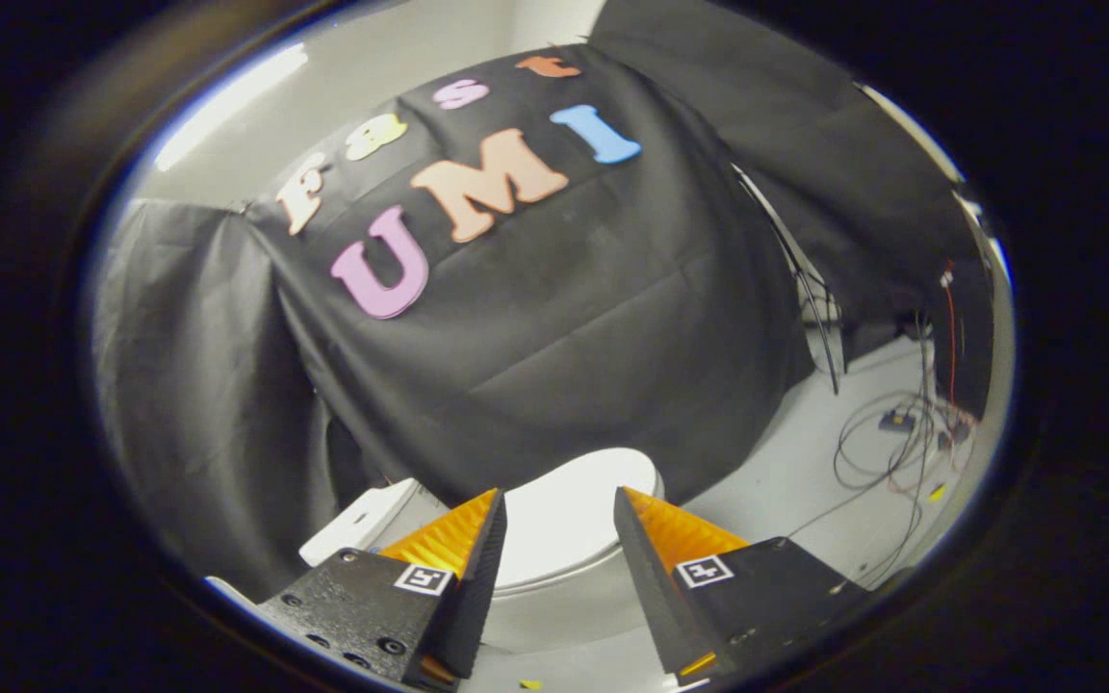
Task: Open the toilet lid.
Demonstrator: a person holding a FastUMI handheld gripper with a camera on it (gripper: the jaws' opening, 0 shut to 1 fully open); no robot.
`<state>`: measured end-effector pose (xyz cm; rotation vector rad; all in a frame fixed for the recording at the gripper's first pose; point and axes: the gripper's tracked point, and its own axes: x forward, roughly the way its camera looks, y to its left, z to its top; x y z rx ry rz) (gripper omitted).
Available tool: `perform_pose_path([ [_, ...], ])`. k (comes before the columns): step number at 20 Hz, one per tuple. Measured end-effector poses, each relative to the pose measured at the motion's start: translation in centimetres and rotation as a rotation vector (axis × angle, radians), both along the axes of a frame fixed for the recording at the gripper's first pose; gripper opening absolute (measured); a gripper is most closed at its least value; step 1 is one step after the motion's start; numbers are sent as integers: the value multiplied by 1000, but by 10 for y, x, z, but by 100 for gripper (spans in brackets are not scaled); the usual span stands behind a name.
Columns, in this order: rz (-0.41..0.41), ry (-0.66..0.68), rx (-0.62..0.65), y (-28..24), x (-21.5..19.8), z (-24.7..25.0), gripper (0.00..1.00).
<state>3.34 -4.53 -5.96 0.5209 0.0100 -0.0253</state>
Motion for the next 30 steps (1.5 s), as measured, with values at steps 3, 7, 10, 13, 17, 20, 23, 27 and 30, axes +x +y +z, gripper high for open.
perform_pose_path([
  [3, -27, 10, 167, -18, 6, -28, 69],
  [7, -41, -1, 367, -39, 19, -72, 66],
  [10, -45, -50, 502, -49, 45, -94, 65],
  [13, -55, -116, 634, -52, 76, -106, 63],
  [17, -42, -130, 768, -48, 125, -126, 62],
  [20, -14, -136, 827, -48, 156, -133, 62],
  [23, 10, -129, 863, -51, 184, -138, 61],
  [27, 20, -186, 919, -63, 201, -133, 55],
  [30, -2, -200, 952, -68, 210, -138, 37],
])
